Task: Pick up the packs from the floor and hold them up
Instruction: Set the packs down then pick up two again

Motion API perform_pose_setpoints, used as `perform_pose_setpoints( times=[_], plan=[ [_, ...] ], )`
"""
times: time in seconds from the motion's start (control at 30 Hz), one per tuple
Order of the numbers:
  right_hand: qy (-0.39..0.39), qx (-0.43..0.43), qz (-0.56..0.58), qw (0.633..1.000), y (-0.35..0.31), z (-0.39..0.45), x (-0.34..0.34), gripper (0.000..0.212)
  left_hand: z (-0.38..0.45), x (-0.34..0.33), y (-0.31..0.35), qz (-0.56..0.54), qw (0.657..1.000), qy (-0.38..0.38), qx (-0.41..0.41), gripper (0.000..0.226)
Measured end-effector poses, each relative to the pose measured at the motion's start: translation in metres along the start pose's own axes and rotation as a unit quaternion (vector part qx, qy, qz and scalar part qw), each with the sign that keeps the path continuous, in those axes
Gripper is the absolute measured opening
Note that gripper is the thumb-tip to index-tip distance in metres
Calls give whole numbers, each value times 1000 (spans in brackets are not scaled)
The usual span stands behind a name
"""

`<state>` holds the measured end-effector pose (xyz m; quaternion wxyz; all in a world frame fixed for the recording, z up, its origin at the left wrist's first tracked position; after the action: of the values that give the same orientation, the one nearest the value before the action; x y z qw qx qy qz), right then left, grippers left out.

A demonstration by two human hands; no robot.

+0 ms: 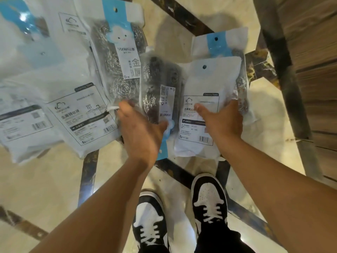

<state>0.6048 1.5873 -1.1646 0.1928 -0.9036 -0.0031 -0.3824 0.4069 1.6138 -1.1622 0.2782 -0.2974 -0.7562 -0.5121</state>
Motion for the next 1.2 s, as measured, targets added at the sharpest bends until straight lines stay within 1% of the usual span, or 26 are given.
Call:
perform_pose_setpoints(
  times=[0.03, 0.1, 0.17, 0.23, 0.33, 0.37, 0.43, 0.47, 0.5, 0.6, 0.67, 0.73, 0.83, 0.93, 0.97, 1.1, 1.2],
  plan=[
    [-6, 0, 1, 1000, 0, 1, -1, 74, 3, -3, -2, -2, 1000, -14, 17, 74],
    [-20, 19, -15, 999, 0, 0, 1, 78, 9, -7, -5, 11, 998, -45, 39, 64],
    [-25, 49, -39, 998, -2, -3, 6, 82, 9, -8, -4, -34, 995, -64, 75, 51],
    [-13, 70, -62, 996, -5, -7, 16, 81, 6, -3, 2, -75, 991, -66, 91, 41],
    [-5, 70, -42, 997, -14, -17, 37, 82, -3, 21, 15, -106, 990, -36, 84, 46],
    [-9, 63, -27, 998, -20, -24, 48, 89, -4, 33, 20, -121, 988, -29, 88, 48],
    [-16, 57, -4, 998, -37, -40, 73, 104, -4, 65, 31, -158, 981, -19, 111, 45],
    [-21, 61, 3, 998, -49, -48, 88, 104, -3, 83, 38, -176, 977, -15, 120, 43],
    [-29, 64, 14, 997, -63, -58, 104, 96, -3, 103, 47, -194, 973, -9, 124, 41],
    [-60, 92, 52, 993, -115, -95, 156, 58, 3, 175, 88, -236, 964, 20, 117, 36],
    [-80, 125, 80, 986, -157, -127, 193, 43, 7, 232, 126, -261, 960, 36, 99, 35],
    [-83, 152, 90, 981, -206, -166, 235, 39, 9, 293, 174, -289, 953, 50, 69, 34],
    [-45, 233, 97, 967, -292, -235, 313, 38, 0, 393, 259, -331, 941, 73, 10, 43],
    [-25, 321, 100, 941, -376, -316, 397, 46, -19, 499, 339, -362, 926, 105, -37, 47],
    [-20, 339, 106, 935, -400, -343, 424, 46, -26, 535, 365, -371, 920, 116, -53, 47],
    [-31, 403, 162, 900, -465, -452, 525, 46, -73, 669, 457, -403, 898, 144, -104, 35],
    [-32, 438, 184, 879, -494, -530, 582, 31, -117, 757, 505, -421, 883, 166, -126, 27]
  ],
)
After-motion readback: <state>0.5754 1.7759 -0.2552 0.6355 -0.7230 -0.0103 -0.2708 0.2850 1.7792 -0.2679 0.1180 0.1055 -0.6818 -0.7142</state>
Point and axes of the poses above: each hand's wrist, its own z-axis towards the middle knuckle, its own x-axis out of the back of the hand, y = z × x, the point moved 3 cm from there along z, towards the middle knuckle, and after that the axes turned 9 degrees about -x, right-handed, at the moved point
